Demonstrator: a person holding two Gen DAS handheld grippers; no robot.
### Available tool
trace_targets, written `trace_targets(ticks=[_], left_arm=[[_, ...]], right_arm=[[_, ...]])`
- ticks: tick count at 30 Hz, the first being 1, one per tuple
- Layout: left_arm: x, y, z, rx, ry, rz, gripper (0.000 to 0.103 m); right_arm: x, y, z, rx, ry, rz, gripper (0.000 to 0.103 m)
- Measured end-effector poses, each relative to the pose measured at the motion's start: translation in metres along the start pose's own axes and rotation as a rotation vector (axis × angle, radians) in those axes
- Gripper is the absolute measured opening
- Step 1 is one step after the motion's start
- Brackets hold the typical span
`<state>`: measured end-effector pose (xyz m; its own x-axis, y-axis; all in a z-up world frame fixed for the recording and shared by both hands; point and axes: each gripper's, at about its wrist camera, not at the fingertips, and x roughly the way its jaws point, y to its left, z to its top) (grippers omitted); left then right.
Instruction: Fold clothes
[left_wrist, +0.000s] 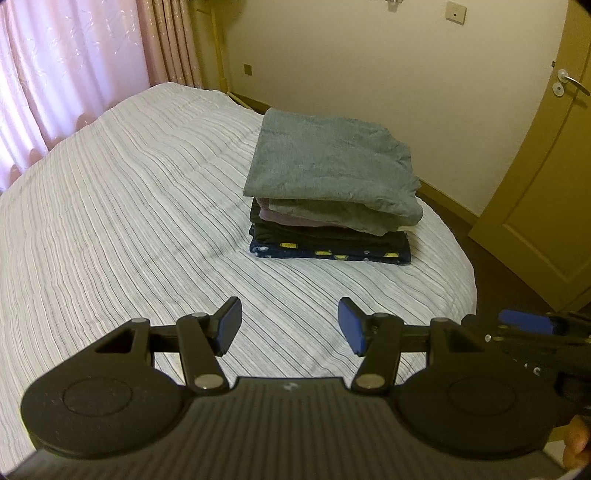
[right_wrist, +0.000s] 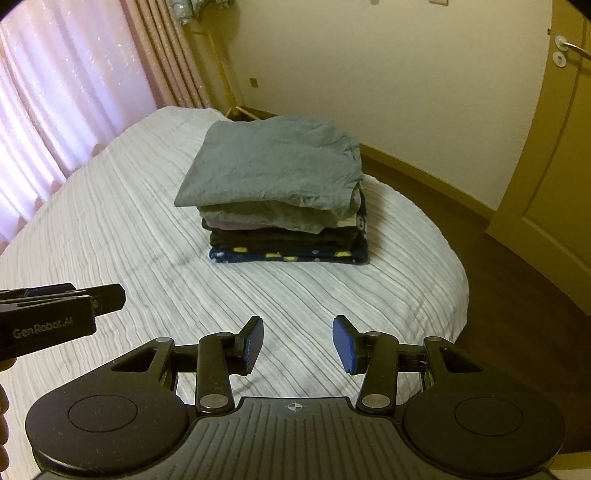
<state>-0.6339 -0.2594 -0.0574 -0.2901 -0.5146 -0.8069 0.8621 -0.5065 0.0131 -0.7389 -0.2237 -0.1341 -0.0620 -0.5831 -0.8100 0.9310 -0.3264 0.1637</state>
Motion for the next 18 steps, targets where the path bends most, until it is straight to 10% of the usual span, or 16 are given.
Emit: trace_targets(ticks=[18], left_arm=[[0.025,0.003,-0.001,0.0,0.04,0.016,0.054]], right_arm=[[0.022,-0.003,0.005,0.012,0.062,-0.016,0.046]])
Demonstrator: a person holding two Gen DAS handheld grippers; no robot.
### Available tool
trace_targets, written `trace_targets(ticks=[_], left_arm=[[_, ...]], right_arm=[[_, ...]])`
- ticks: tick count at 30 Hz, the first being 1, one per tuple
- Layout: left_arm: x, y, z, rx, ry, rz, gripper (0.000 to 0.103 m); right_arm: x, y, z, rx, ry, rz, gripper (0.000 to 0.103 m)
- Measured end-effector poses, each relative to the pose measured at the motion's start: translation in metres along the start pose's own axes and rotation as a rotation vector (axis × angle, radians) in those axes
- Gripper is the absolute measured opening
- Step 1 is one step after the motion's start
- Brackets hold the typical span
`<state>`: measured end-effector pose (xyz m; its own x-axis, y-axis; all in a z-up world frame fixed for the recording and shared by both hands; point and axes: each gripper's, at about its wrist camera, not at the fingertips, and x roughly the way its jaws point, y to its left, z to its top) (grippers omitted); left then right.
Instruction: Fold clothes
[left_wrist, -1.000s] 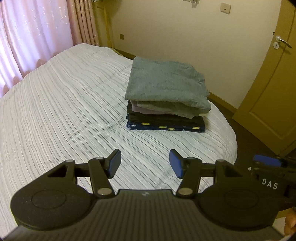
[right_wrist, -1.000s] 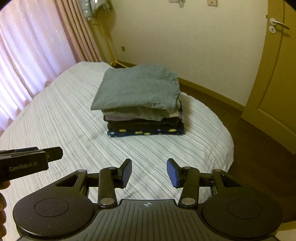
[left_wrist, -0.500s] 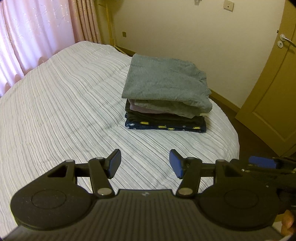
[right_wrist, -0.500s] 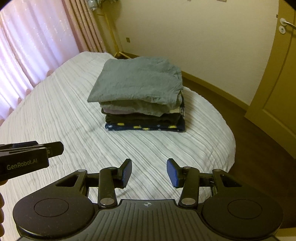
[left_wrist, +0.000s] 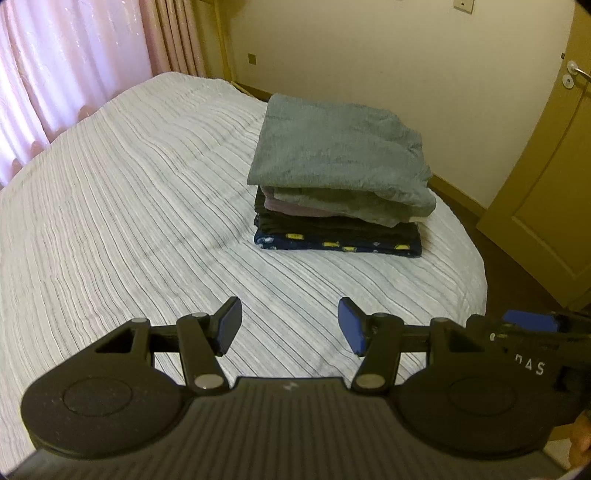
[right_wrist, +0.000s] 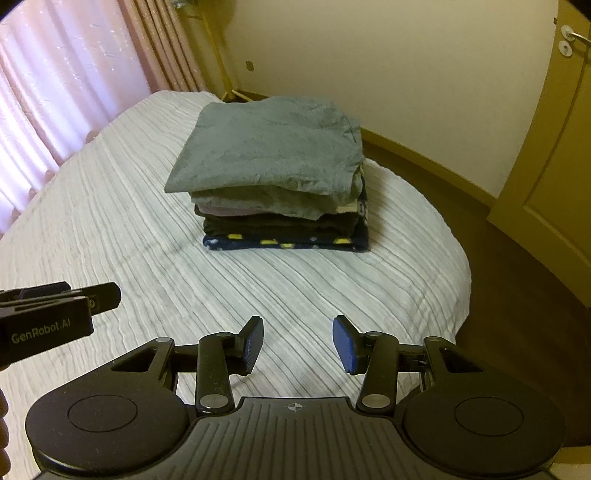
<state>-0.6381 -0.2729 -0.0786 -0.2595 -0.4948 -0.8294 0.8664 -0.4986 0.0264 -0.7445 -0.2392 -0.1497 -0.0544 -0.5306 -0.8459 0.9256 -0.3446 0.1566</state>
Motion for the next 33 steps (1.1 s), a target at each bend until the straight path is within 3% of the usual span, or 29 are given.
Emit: trace_targets(ticks=[33], left_arm=[[0.035,-0.014,0.017,0.0,0.025,0.009,0.054]], right_arm=[[0.028,-0.021,0.026,0.009,0.046,-0.019,0.046]])
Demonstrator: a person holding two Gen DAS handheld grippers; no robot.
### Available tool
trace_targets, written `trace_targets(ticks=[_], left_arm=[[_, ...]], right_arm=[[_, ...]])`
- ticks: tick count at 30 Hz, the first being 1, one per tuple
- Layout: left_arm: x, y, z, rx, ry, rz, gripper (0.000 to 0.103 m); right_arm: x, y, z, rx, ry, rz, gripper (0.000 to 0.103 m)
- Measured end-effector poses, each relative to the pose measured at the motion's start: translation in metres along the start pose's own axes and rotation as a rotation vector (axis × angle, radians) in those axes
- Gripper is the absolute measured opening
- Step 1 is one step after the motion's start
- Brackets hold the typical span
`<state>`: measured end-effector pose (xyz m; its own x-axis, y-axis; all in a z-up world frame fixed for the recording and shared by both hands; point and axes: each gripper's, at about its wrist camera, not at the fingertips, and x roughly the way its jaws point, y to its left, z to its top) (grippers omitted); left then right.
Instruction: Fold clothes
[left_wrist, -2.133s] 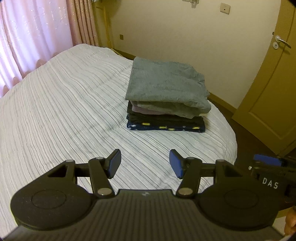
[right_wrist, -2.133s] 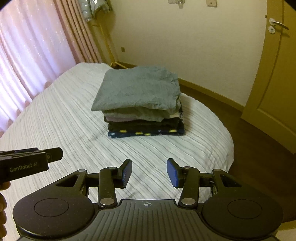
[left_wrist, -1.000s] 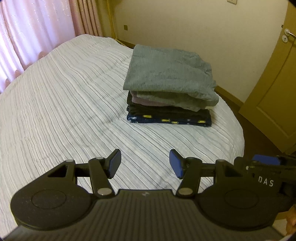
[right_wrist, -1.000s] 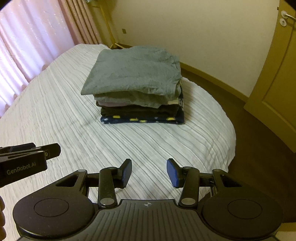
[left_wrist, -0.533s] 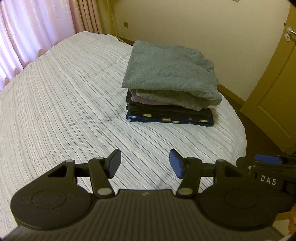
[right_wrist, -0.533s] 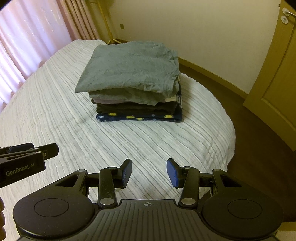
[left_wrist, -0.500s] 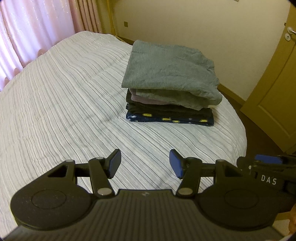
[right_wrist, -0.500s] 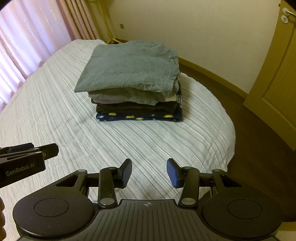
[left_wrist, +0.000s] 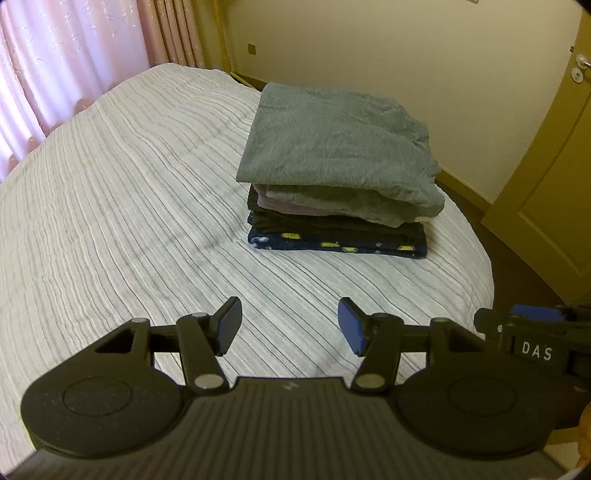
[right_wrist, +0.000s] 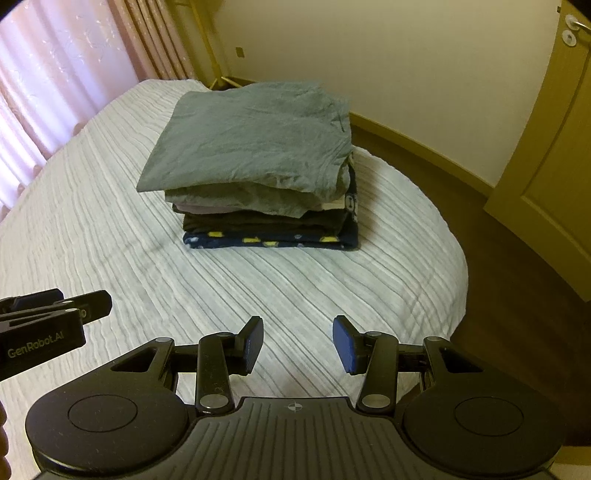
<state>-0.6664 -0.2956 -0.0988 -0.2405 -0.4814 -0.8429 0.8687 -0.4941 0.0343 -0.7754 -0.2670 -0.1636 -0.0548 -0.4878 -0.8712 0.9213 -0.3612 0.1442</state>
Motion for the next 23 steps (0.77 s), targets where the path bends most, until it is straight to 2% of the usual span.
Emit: trace_targets(ticks=[23], left_arm=[[0.008,-0.021,0.017,0.032,-0.027,0.002,0.054]], right_arm=[[0.009,-0.015,0.018,-0.012,0.007,-0.004,0.046]])
